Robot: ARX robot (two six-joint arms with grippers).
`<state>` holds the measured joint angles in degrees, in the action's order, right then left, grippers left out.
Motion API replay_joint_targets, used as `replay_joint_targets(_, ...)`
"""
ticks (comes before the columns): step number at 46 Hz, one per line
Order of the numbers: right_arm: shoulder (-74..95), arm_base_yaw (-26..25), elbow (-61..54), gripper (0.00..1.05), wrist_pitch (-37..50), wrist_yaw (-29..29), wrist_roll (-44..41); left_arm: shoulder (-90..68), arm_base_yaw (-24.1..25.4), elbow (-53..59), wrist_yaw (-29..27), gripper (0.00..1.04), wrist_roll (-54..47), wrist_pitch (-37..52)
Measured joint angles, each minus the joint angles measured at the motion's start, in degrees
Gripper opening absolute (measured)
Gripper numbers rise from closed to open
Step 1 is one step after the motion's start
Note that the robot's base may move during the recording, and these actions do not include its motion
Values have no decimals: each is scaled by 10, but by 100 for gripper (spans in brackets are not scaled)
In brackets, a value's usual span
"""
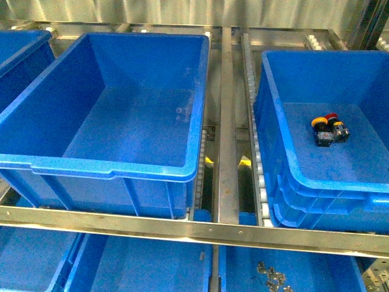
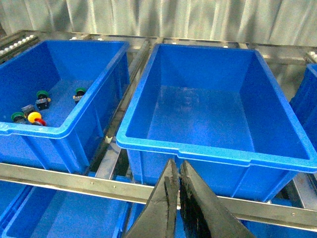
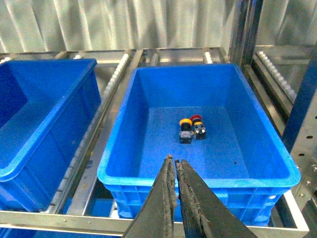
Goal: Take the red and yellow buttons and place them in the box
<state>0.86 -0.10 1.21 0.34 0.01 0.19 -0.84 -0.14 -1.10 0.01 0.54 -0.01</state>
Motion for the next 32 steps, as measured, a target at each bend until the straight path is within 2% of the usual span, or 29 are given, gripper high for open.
replay_joint_targets(22,-6,0,0,4,-2,0,-1,0,0,0,0,2,0,0)
replay_joint_targets(25,-6,0,0,16,-2,0,0,0,0,0,0,2,0,0)
replay_joint_targets(32,-6,0,0,53,-2,0,0,0,0,0,0,39,0,0)
